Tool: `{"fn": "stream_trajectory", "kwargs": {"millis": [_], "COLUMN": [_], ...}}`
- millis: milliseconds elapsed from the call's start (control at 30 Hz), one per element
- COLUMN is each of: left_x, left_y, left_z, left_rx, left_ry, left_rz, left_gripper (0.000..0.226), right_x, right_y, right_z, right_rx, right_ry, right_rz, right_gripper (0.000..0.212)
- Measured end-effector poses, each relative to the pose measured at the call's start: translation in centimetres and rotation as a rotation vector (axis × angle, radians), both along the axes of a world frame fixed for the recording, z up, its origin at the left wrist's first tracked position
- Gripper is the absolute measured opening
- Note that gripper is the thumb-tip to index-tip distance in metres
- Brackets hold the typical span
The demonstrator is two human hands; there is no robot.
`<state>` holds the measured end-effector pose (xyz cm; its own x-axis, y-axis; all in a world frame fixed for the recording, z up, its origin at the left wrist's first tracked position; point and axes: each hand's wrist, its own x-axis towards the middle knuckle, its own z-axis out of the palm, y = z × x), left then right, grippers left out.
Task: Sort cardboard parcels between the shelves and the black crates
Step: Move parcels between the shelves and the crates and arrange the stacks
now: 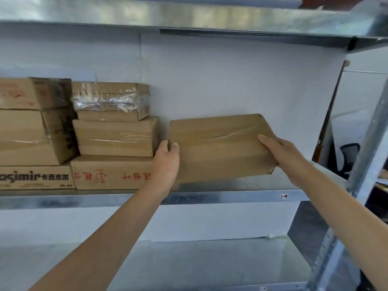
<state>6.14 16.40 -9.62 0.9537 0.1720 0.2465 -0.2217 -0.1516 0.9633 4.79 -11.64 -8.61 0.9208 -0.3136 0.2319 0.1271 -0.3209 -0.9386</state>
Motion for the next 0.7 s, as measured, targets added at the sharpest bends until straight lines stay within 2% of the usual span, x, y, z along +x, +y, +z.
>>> {"fn": "stream_trajectory", "kwargs": {"millis": [133,233,367,433,533,700], "left_x": [-4.3,-7.3,-11.1,-13.0,-15.2,-18.3], "left_y": [0.1,0.2,1.0,1.6,3.2,7.7], "left_z": [-0.8,-1.9,-4.5,-6.6,-9.3,-12.4], "left_rx": [-0.202,-0.314,-0.351,-0.328,-0.327,-0.310], "left_ry": [-0.139,-0.240,-0.321,-0.335,-0.307,-0.260], "left_rz": [0.057,0.135,0.179,0.209,0.286,0.425], "left_gripper": [0.023,0.012,0.021,0.019,0.018,0.019], "right_x": [-4.4,-7.3,-9.2,-9.9,-10.7,-11.1], "right_y": [0.1,0.6,1.8,2.8,4.8,8.7], "right_z": [-0.3,-1.9,-3.9,-4.8,-6.2,-9.2], "right_rx": [-0.052,-0.091,0.027,0.085,0.016,-0.107], "right_ry": [-0.135,-0.185,-0.180,-0.134,-0.136,-0.165], "right_rz": [0.040,0.074,0.097,0.102,0.131,0.290], "right_gripper": [0.027,0.023,0.017,0.024,0.030,0.028]}}
